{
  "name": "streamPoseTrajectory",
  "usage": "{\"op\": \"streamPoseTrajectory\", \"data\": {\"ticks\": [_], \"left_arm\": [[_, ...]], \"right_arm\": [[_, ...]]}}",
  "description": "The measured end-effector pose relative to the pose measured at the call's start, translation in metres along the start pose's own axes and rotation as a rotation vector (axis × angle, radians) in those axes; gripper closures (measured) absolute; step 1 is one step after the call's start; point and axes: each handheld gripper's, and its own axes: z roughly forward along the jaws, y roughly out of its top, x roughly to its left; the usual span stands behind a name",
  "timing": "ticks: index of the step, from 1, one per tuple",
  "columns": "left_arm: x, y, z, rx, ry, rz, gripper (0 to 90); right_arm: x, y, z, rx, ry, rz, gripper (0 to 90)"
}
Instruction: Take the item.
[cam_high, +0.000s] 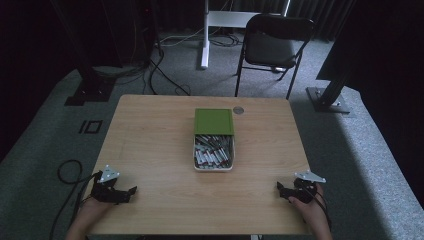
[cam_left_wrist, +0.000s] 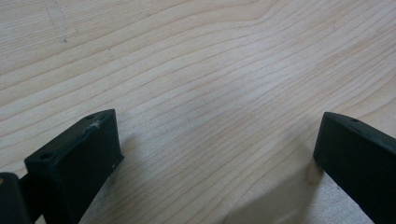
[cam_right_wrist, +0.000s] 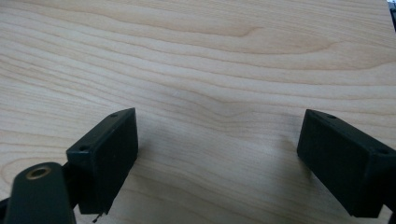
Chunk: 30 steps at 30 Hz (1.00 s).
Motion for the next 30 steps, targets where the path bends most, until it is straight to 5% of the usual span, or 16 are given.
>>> {"op": "streamPoseTrajectory", "data": {"ticks": [30], "left_arm": [[0.0003, -0.0001, 0.0, -0.001, -0.002, 0.003, 1.4]], "right_arm": [[0.0049, 0.0028, 0.0022, 0.002, -0.037, 0.032, 12.7]]}}
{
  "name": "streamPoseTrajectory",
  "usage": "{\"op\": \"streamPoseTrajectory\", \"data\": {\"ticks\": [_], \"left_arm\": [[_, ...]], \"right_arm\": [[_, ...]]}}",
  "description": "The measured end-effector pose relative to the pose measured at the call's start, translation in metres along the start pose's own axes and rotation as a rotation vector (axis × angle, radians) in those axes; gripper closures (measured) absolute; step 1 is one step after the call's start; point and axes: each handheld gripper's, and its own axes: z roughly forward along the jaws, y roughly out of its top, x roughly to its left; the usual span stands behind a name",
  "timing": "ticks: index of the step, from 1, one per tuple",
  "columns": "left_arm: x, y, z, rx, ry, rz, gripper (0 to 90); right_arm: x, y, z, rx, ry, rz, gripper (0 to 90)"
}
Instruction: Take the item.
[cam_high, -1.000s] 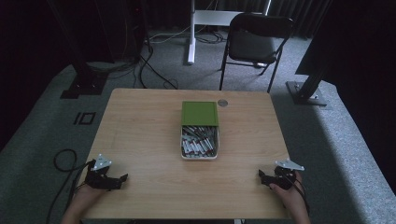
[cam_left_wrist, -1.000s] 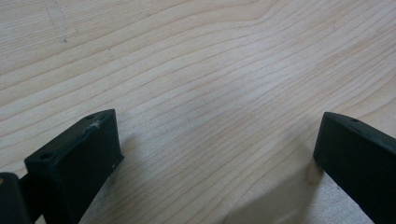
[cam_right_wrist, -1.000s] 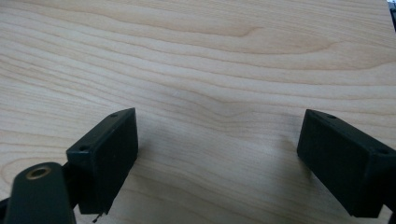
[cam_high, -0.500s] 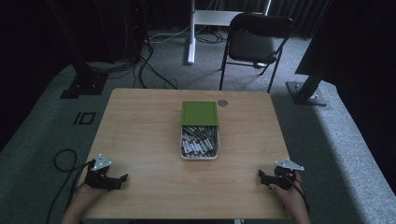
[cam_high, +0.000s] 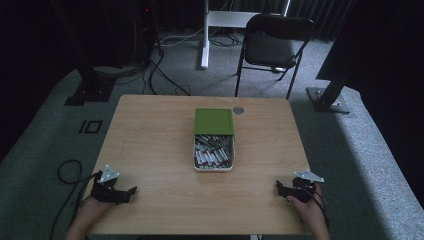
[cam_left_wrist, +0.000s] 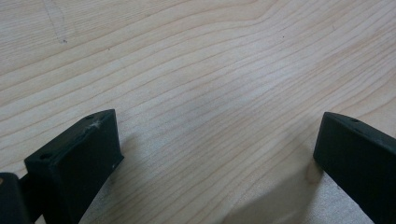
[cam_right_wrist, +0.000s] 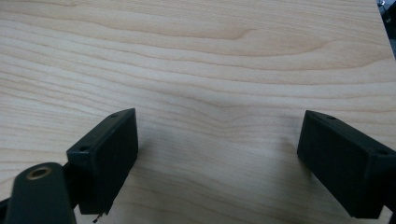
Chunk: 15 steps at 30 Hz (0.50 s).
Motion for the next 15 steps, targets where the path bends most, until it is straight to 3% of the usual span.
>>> {"op": "streamPoseTrajectory", "data": {"ticks": [6, 15], "left_arm": [[0.0, 0.0, 0.0, 0.0, 0.0, 0.0, 1.4], [0.0, 0.0, 0.0, 0.0, 0.0, 0.0, 1.4]], "right_arm": [[0.001, 0.005, 0.002, 0.007, -0.003, 0.011, 13.9], [0.009, 0.023, -0.004, -0.038, 0.009, 0.0, 14.5]]}}
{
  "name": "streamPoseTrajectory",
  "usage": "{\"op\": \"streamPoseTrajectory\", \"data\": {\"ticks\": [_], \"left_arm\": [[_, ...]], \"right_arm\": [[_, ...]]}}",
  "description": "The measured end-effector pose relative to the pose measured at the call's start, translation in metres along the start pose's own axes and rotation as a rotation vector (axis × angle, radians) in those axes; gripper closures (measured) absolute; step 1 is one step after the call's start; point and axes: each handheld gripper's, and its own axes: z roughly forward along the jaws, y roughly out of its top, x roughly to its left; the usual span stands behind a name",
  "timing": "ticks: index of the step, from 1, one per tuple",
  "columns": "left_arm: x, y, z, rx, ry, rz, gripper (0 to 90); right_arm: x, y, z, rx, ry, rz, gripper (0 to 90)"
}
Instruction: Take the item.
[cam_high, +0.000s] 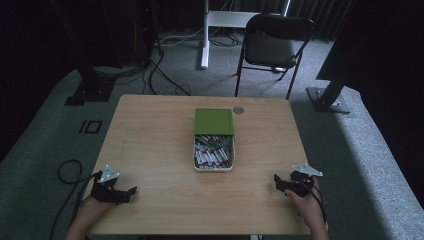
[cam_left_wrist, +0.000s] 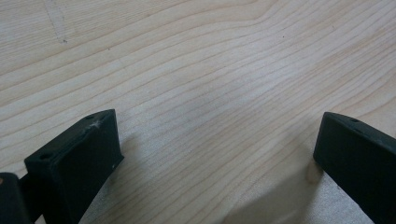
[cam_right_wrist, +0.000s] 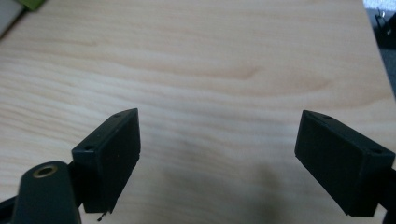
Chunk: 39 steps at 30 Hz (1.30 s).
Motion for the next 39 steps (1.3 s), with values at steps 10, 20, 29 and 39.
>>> {"op": "streamPoseTrajectory", "data": {"ticks": [10, 20, 29, 39], "left_arm": [[0.0, 0.0, 0.0, 0.0, 0.0, 0.0, 1.4], [0.0, 0.0, 0.0, 0.002, 0.0, 0.0, 1.4], [0.0, 0.0, 0.0, 0.002, 0.0, 0.001, 1.4], [0.0, 0.0, 0.0, 0.002, 0.0, 0.001, 1.4]], "right_arm": [[0.01, 0.027, -0.013, -0.069, 0.026, -0.017, 15.5], [0.025, 0.05, -0.022, -0.124, 0.063, -0.04, 15.6], [0.045, 0.067, -0.024, -0.162, 0.101, -0.07, 16.6], [0.071, 0.084, -0.022, -0.185, 0.145, -0.116, 16.8]]}}
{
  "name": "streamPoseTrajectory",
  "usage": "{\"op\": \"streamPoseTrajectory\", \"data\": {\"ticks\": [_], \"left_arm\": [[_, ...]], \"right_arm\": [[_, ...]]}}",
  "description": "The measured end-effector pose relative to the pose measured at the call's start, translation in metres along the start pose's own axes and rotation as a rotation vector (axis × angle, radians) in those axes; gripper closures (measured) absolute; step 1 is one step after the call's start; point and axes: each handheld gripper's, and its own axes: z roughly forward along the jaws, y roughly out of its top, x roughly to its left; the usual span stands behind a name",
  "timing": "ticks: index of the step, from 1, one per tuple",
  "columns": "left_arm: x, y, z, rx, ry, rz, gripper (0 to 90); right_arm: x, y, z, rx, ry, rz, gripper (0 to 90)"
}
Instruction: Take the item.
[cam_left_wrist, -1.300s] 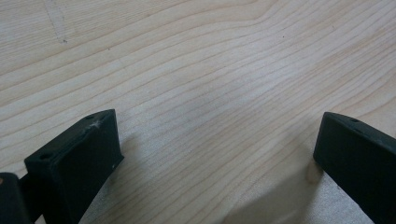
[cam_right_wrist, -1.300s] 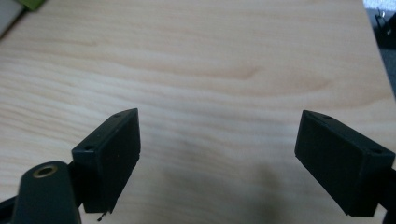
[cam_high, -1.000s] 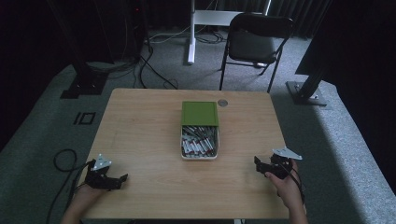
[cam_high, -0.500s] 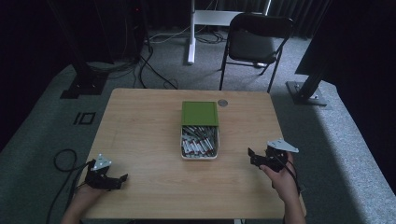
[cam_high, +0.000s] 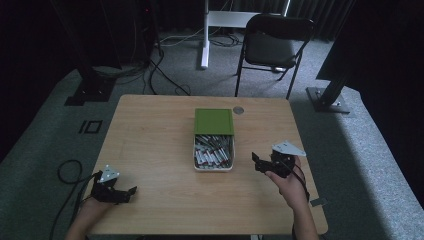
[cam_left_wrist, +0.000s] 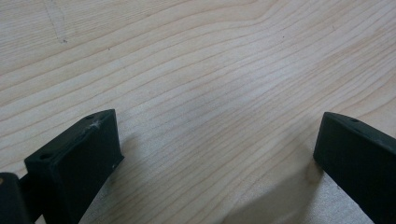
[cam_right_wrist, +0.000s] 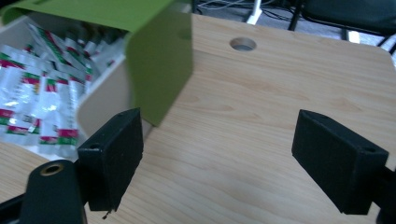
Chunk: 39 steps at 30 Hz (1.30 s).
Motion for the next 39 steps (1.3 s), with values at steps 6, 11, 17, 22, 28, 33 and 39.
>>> {"op": "streamPoseTrajectory", "data": {"ticks": [6, 11, 17, 22, 28, 33, 39], "left_arm": [[0.0, 0.0, 0.0, 0.0, 0.0, 0.0, 1.4], [0.0, 0.0, 0.0, 0.0, 0.0, 0.0, 1.4], [0.0, 0.0, 0.0, 0.0, 0.0, 0.0, 1.4], [0.0, 0.0, 0.0, 0.0, 0.0, 0.0, 1.4], [0.0, 0.0, 0.0, 0.0, 0.0, 0.0, 1.4], [0.0, 0.0, 0.0, -0.001, 0.0, -0.002, 1.4], [0.0, 0.0, 0.0, -0.001, 0.0, -0.001, 1.4]], "right_arm": [[0.015, 0.008, 0.006, -0.008, 0.03, -0.019, 16.9], [0.029, 0.014, 0.012, -0.011, 0.058, -0.041, 17.0], [0.045, 0.021, 0.018, -0.018, 0.085, -0.06, 19.4], [0.06, 0.025, 0.024, -0.022, 0.115, -0.078, 19.4], [0.073, 0.027, 0.031, -0.006, 0.142, -0.104, 22.1], [0.084, 0.025, 0.037, -0.003, 0.161, -0.123, 22.8], [0.097, 0.02, 0.043, -0.014, 0.17, -0.169, 30.3]]}}
